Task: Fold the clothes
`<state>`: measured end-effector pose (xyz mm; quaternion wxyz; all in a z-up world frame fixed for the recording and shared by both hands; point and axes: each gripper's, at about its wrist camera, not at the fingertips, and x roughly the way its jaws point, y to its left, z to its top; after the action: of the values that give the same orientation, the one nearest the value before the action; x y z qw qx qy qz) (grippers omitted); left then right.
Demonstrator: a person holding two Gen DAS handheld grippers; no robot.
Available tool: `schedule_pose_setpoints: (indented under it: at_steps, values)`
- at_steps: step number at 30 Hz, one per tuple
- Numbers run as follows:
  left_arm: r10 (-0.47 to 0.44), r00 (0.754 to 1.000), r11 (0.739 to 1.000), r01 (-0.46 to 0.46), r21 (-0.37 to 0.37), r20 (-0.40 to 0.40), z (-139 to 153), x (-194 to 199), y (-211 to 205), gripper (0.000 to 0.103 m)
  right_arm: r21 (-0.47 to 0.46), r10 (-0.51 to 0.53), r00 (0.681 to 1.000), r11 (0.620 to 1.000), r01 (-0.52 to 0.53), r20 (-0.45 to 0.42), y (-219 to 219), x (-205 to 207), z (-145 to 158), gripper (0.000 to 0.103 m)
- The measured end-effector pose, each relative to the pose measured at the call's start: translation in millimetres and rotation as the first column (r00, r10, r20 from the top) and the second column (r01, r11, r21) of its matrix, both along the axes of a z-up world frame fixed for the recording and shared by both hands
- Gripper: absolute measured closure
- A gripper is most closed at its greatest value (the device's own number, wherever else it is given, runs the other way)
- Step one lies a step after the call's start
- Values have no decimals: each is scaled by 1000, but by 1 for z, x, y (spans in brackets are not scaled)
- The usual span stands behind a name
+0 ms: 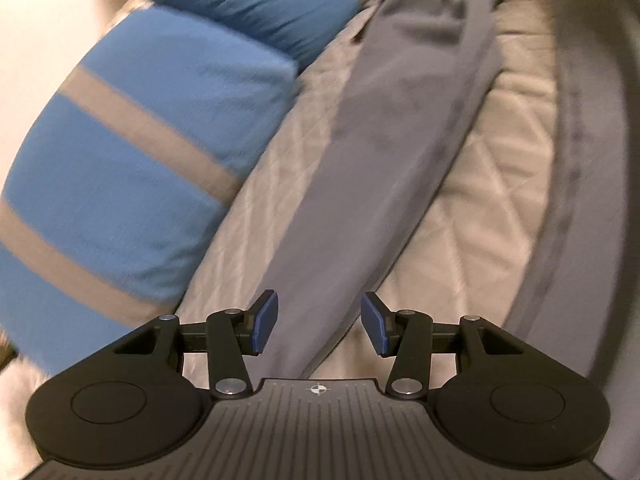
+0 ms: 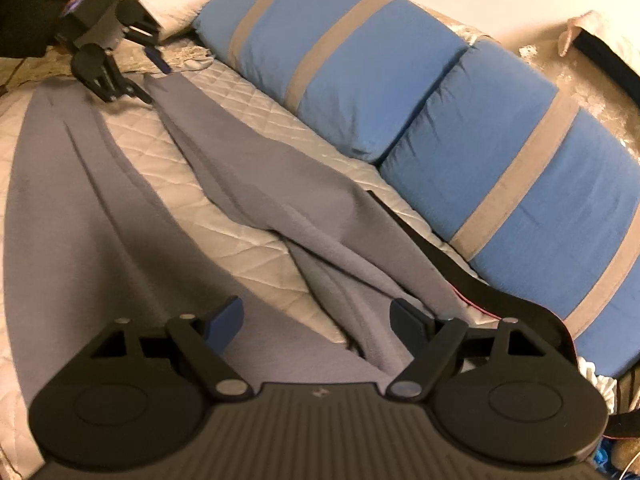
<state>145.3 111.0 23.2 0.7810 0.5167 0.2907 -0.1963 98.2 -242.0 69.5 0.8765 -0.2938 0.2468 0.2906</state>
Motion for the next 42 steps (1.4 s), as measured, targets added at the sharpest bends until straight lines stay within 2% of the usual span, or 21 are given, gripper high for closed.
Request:
schedule_pose_setpoints:
  at_steps: [4,5,8,12,13,16,18,22,28,29,35,37,39,42]
  values:
    - [-75,997,996,77,40,-35,-18,-1,-16,62,-3,12,1000,1000,-12,2,1,-1,0,15]
    - [-82,996,995,84,49,-37,-22,0,-19,69,0,11,1000,1000,-11,2,1,0,0,15]
    - [-90,995,994,93,61,-46,-29,4,-26,80,-2,12,1000,1000,-12,4,1,2,-1,15]
    - [-77,994,996,79,29,-75,-29,10,-28,93,-13,15,1000,1000,-15,8,2,6,-5,17]
    - [-69,994,997,70,13,-81,-27,12,-27,93,-11,15,1000,1000,-15,3,2,9,-6,17]
    - [-47,995,999,44,-28,-92,-24,14,-23,98,32,-1,999,999,2,-45,-3,25,-9,26]
    - [-39,996,999,36,-36,-84,-23,14,-23,98,93,-25,993,995,36,-113,-9,43,-8,35]
    - [-33,997,999,31,-34,-70,-23,14,-25,99,211,-81,966,968,135,-244,-23,82,-6,44]
    - [-19,997,998,16,-55,-70,-23,14,-23,99,168,-89,953,976,142,-289,-19,107,-18,65]
    - [-18,997,998,14,-58,-70,-22,14,-23,99,157,-86,954,978,135,-289,-18,107,-20,73]
    - [-9,998,998,4,-68,-68,-21,15,-22,99,95,-66,955,991,97,-289,-10,107,-29,76]
    - [-6,998,997,1,-71,-67,-21,15,-22,99,69,-58,958,994,81,-282,-6,105,-31,83]
    - [-3,998,997,-2,-72,-65,-21,16,-22,99,37,-53,962,997,65,-266,-4,103,-34,95]
    - [10,999,997,-14,-71,-54,-19,17,-22,99,-6,-38,972,999,38,-231,-1,98,-34,100]
